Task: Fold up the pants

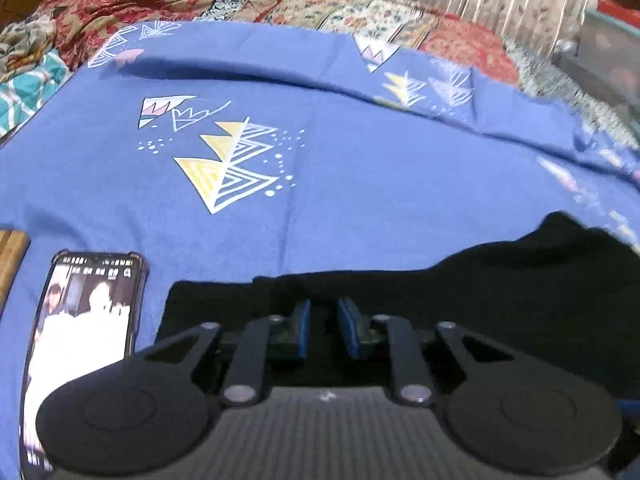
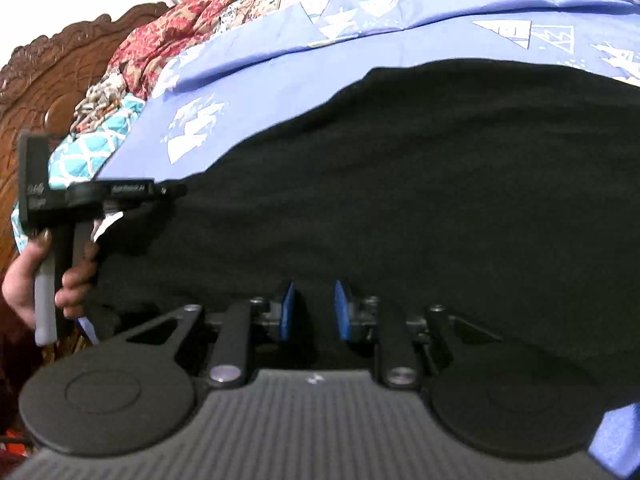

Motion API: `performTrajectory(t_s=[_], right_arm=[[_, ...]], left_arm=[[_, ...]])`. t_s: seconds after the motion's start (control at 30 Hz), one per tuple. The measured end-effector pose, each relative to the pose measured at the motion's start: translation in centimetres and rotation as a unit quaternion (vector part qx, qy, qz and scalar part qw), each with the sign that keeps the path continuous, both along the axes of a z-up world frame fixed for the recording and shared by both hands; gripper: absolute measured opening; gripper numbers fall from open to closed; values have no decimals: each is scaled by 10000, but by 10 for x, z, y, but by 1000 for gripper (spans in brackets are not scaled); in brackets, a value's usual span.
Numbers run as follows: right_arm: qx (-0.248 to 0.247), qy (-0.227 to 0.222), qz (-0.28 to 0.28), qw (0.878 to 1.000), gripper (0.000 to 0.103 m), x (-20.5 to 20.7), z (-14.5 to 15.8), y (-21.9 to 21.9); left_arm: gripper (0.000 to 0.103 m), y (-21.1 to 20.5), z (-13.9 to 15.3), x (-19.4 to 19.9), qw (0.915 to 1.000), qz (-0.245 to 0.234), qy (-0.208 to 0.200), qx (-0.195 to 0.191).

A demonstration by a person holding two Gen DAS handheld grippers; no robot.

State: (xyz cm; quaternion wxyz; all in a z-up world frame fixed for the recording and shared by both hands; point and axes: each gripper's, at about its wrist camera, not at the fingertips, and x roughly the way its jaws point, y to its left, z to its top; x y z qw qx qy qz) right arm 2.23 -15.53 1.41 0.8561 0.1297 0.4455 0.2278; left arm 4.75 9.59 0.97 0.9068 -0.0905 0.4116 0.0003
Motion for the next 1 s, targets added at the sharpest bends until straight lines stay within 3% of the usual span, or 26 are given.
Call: performTrajectory(t_s=[0.13, 0.23, 0.33, 0.43, 0.57, 0.67, 0.73, 0.8, 0.87, 1.0], right_arm=[[343, -222, 97, 9991, 28, -1, 15, 7], [490, -230, 489, 9973, 29, -2, 14, 22], [200, 225, 741, 9968, 27, -2, -6, 33], [597, 120, 556, 9966, 28, -8, -2, 13], [901, -687, -723, 9909, 39, -33, 29, -76], [865, -1091, -2110, 9675, 44, -65, 37, -159], [959, -1163, -3156, 9368, 54, -91, 34, -218], [1193, -1195, -3992, 9012, 60, -110, 26, -262], [1360, -1169, -4560, 8717, 60, -118, 14, -299], [1995, -1020, -4968, 8385, 60, -101, -14, -349]], left_arm=[[25, 1, 24, -32, 9958, -71, -331, -848], [26, -24, 35, -51, 9905, -574, -452, -1161], [29, -59, 27, -60, 9884, -1170, -322, -910], [29, -87, 3, -58, 9889, -1413, 212, -410], [35, -96, 3, -64, 9865, -1584, 214, -364], [39, -103, 20, -65, 9812, -1790, -4, -716], [42, -115, 26, -62, 9797, -1893, -87, -653], [42, -125, 20, -56, 9784, -1935, 106, -724], [42, -135, 7, -46, 9761, -1927, 521, -861], [42, -142, -1, -47, 9782, -1775, 754, -773]])
